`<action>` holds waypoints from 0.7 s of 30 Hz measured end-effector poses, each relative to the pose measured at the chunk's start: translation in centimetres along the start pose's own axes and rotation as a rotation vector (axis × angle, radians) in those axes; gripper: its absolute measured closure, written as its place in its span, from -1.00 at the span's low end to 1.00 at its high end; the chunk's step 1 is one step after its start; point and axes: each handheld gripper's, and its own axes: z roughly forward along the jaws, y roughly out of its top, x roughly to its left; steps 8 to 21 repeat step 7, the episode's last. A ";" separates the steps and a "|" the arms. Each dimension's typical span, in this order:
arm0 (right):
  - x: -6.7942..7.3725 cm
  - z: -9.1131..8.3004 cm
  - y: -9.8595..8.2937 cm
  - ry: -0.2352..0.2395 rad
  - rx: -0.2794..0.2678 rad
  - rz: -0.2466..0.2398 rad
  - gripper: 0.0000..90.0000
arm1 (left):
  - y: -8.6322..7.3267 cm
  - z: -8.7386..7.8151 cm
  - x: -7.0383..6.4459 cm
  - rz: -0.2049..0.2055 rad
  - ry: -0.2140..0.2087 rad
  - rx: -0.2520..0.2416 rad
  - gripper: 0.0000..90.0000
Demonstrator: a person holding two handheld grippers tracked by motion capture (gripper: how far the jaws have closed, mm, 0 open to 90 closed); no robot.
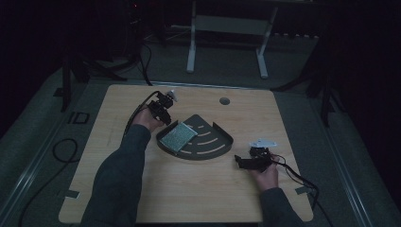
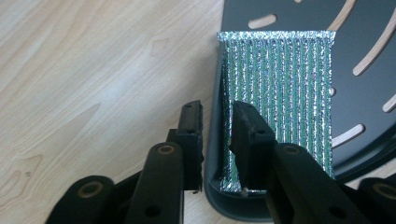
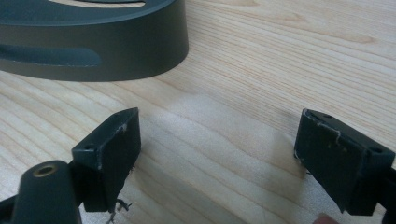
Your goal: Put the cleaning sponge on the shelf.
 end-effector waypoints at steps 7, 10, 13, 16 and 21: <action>0.0 0.0 0.0 0.000 0.000 0.000 -0.69 | -1.7 -2.2 1.0 -0.026 -0.006 -0.067 0.44; 0.0 0.0 0.0 0.000 0.000 0.000 -0.69 | -1.7 -2.2 1.0 -0.026 -0.006 -0.067 0.44; 0.0 0.0 0.0 0.000 0.000 0.000 -0.69 | -1.7 -2.2 1.0 -0.026 -0.006 -0.067 0.44; 0.0 0.0 0.0 0.000 0.000 0.000 -0.69 | -1.7 -2.2 1.0 -0.026 -0.006 -0.067 0.44; 0.0 0.0 0.0 0.000 0.000 0.000 -0.69 | -1.7 -2.2 1.0 -0.026 -0.006 -0.067 0.44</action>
